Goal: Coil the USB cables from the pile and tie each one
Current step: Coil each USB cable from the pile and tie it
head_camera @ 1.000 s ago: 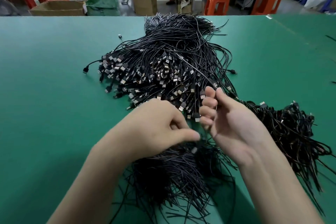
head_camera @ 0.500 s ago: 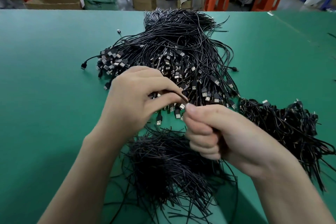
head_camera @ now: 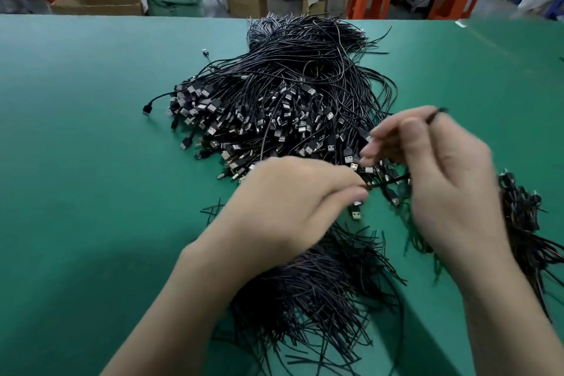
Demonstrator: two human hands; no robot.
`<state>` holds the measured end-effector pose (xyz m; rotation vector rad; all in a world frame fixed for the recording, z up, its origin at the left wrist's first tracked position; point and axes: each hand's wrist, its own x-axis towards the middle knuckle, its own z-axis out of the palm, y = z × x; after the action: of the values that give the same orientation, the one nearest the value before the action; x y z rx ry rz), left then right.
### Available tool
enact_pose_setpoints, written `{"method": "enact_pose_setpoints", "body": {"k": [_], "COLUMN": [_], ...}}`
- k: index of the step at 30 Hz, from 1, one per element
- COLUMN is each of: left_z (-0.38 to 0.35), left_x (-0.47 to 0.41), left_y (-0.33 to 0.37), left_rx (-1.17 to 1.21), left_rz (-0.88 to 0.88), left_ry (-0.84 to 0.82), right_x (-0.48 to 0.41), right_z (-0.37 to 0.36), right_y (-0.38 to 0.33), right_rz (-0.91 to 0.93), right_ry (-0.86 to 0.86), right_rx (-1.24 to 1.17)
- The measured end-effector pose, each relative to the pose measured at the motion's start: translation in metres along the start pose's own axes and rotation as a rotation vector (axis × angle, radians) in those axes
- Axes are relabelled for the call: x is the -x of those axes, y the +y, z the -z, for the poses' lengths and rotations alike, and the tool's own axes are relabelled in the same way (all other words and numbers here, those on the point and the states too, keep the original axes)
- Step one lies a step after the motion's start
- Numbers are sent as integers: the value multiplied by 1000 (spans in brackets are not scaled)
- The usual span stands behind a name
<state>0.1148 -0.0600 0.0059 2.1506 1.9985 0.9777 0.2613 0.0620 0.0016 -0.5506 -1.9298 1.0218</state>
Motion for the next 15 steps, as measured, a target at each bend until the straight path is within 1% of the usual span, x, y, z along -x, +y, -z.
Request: {"method": "enact_pose_setpoints", "body": {"k": [1, 2, 3, 4, 5, 6, 8, 9, 10, 11, 12, 13, 14, 15], "left_z": [4, 8, 11, 13, 13, 13, 8, 4, 0, -4, -7, -9, -11, -13], "left_x": [1, 2, 4, 5, 5, 6, 5, 5, 5, 5, 5, 6, 5, 5], "left_y": [-4, -8, -12, -17, -21, -25, -26, -26, -25, -24, -22, -21, -20, -19], "left_rx": [24, 44, 83, 162, 275, 380, 483, 489, 473, 440, 388, 332, 276, 229], "left_rz": [-21, -33, -26, 3, 41, 72, 95, 91, 95, 105, 120, 130, 142, 146], "left_ry": [80, 158, 229, 292, 347, 392, 394, 353, 300, 239, 171, 97, 27, -24], "right_x": [2, 4, 5, 7, 9, 10, 11, 11, 10, 9, 7, 6, 5, 4], "right_z": [-3, -6, -11, -15, -19, -22, -25, -26, -27, -27, -27, -27, -26, -26], "right_y": [0, 0, 0, -2, -5, -9, -14, -16, -16, -17, -17, -17, -15, -13], "right_rz": [-43, -104, -171, -248, -330, -399, -452, -439, -420, -410, -403, -386, -352, -303], "right_ry": [-78, -193, -334, -479, -606, -696, -767, -763, -723, -642, -525, -390, -258, -147], "right_rx": [69, 87, 48, -60, -226, -423, -797, -941, -1054, -1136, -1184, -1187, -1135, -1032]}}
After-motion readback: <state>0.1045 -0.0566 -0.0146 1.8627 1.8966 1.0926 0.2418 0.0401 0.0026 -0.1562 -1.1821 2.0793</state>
